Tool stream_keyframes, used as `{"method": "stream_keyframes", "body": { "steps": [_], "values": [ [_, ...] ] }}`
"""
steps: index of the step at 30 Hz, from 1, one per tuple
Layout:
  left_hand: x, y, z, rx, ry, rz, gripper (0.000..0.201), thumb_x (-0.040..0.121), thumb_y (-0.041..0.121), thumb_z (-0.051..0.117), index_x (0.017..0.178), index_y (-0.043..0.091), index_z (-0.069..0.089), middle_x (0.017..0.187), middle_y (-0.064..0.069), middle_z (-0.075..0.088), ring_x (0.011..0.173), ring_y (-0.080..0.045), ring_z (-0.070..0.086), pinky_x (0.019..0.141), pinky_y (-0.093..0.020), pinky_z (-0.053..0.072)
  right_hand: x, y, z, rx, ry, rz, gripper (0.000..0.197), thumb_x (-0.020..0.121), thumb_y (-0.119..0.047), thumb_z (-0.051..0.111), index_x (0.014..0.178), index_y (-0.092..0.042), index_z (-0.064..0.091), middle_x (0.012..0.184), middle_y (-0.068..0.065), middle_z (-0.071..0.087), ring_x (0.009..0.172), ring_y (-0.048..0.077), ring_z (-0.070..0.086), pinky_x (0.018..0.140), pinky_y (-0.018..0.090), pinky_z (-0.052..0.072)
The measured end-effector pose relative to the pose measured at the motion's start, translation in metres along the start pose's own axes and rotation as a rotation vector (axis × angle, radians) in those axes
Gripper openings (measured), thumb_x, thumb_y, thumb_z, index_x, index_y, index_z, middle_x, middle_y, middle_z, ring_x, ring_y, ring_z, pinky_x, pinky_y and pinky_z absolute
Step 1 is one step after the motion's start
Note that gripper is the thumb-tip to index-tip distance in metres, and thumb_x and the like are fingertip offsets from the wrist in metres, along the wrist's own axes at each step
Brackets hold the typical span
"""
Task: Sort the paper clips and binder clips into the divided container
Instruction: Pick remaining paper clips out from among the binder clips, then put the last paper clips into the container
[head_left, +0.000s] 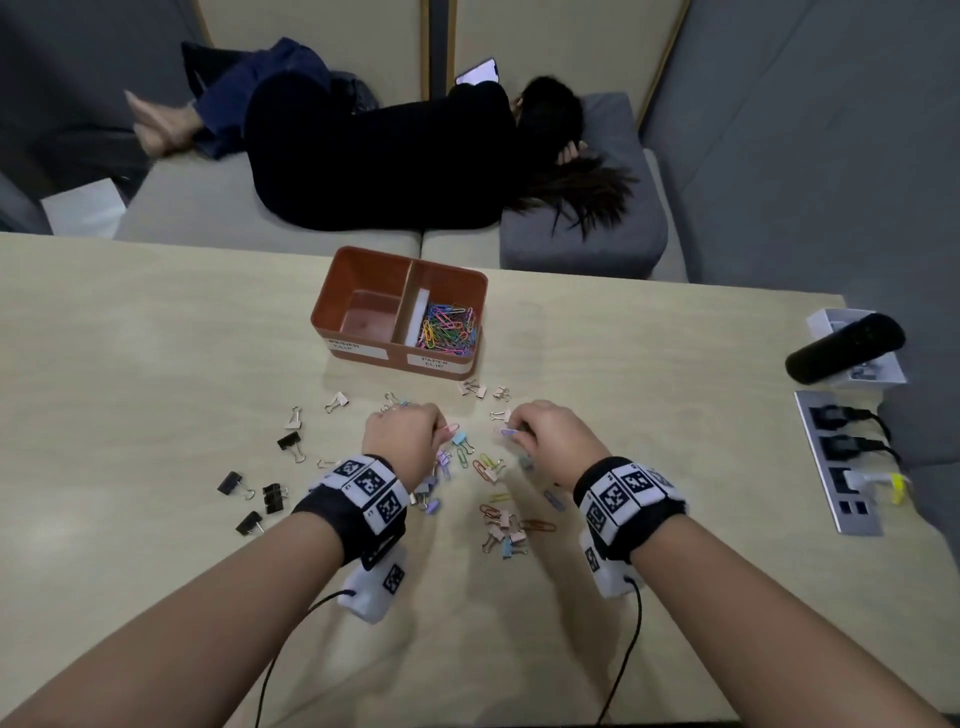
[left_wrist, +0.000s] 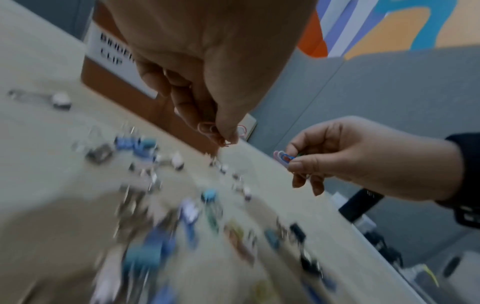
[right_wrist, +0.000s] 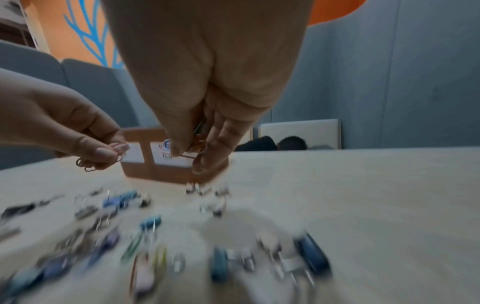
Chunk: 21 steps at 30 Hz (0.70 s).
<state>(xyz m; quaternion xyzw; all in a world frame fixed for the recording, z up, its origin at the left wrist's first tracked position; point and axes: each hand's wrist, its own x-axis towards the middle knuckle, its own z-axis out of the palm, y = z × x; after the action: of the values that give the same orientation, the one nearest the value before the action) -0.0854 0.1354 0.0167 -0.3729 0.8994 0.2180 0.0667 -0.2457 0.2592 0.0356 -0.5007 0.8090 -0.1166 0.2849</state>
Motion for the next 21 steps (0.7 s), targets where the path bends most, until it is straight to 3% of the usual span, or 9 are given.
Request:
{"method": "stream_keyframes", "body": {
  "steps": [3,9,11,14,17,21],
  "values": [
    [0.021,-0.005,-0.041,-0.176,0.097,0.020,0.018,0.093,0.033,0.054,0.087,0.016,0.056,0.087,-0.003,0.064,0.082,-0.024,0.061,0.073,-0.035,0.049,0.027,-0.026,-0.024,0.034,0.110,-0.059,0.013,0.092,-0.019,0.057,0.097,-0.009,0.065,0.101,0.009,0.062,0.091,0.024,0.059,0.084,0.033,0.046],
    [0.062,-0.005,-0.098,-0.309,0.258,-0.006,0.014,0.089,0.028,0.061,0.094,0.015,0.062,0.086,0.002,0.063,0.081,-0.018,0.058,0.074,-0.031,0.047,0.084,-0.069,-0.051,0.092,0.277,-0.083,0.017,0.090,-0.011,0.058,0.103,-0.010,0.068,0.106,0.009,0.063,0.096,0.023,0.059,0.087,0.028,0.044],
    [0.075,-0.004,-0.102,-0.333,0.264,-0.010,0.018,0.088,0.029,0.062,0.098,0.014,0.065,0.090,-0.001,0.067,0.086,-0.019,0.061,0.078,-0.033,0.050,0.101,-0.077,-0.053,0.090,0.285,-0.065,0.021,0.091,-0.011,0.055,0.108,-0.010,0.068,0.109,0.010,0.064,0.100,0.024,0.059,0.092,0.029,0.044],
    [0.090,-0.006,-0.098,-0.308,0.206,-0.002,0.029,0.090,0.029,0.059,0.112,0.011,0.066,0.110,-0.008,0.067,0.104,-0.024,0.061,0.091,-0.036,0.049,0.113,-0.079,-0.054,0.092,0.293,-0.024,0.027,0.093,-0.012,0.052,0.116,-0.010,0.065,0.116,0.011,0.063,0.107,0.026,0.059,0.097,0.032,0.044],
    [0.088,-0.013,-0.089,-0.285,0.218,0.053,0.030,0.091,0.028,0.058,0.116,0.013,0.064,0.118,-0.007,0.062,0.110,-0.025,0.057,0.095,-0.037,0.045,0.101,-0.066,-0.050,0.112,0.345,-0.020,0.023,0.093,-0.016,0.053,0.113,-0.012,0.064,0.112,0.007,0.063,0.098,0.023,0.061,0.091,0.034,0.048],
    [0.056,-0.016,-0.067,-0.267,0.189,0.117,0.020,0.088,0.034,0.062,0.103,0.021,0.065,0.099,0.004,0.062,0.096,-0.018,0.056,0.083,-0.032,0.047,0.059,-0.029,-0.028,0.049,0.272,0.031,0.010,0.091,-0.028,0.056,0.095,-0.021,0.063,0.096,-0.005,0.062,0.081,0.013,0.059,0.077,0.034,0.053]
  ]
}}
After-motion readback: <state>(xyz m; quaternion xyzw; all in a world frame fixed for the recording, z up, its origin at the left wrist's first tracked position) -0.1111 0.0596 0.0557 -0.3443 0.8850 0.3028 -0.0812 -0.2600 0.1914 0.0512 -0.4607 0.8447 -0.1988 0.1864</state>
